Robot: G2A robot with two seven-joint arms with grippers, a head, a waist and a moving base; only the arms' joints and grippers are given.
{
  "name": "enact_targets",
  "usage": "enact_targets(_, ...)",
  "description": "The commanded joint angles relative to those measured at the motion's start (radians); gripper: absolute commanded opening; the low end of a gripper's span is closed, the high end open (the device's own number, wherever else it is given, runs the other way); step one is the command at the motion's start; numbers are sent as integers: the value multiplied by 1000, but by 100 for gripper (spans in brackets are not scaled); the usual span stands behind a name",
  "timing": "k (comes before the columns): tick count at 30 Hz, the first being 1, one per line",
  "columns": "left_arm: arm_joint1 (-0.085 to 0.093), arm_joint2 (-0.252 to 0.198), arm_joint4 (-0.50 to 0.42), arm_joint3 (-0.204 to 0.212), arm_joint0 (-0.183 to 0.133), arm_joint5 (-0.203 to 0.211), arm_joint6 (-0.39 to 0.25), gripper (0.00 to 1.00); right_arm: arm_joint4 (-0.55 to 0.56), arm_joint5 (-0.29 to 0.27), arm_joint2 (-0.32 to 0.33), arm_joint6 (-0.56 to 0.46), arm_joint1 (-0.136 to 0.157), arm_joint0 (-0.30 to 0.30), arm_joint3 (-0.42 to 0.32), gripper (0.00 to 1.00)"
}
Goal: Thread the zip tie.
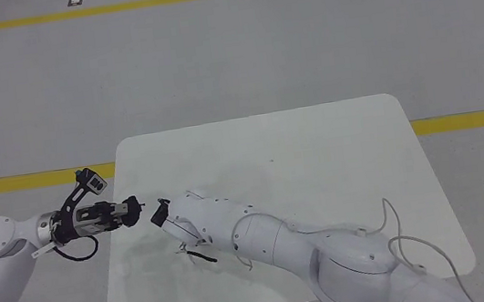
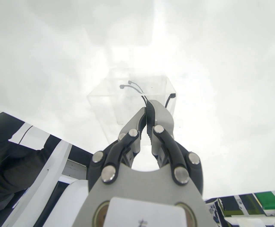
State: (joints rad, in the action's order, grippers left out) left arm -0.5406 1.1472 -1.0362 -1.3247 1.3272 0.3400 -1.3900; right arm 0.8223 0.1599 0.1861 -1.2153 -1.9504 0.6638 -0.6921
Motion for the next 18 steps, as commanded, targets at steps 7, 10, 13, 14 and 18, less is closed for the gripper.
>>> enact_targets(7,0,0,0,0,0,0,0,0,29,5,33,-36,24,11,-55,0)
enact_targets(10,0,0,0,0,0,0,0,0,51,15,43,-61,36,18,-88,0)
enact_targets(13,0,0,0,0,0,0,0,0,75,26,52,-85,51,28,-128,0)
enact_targets(14,0,0,0,0,0,0,0,0,82,28,55,-92,56,32,-141,0)
enact_targets(18,0,0,0,0,0,0,0,0,116,40,69,-119,78,49,-196,0)
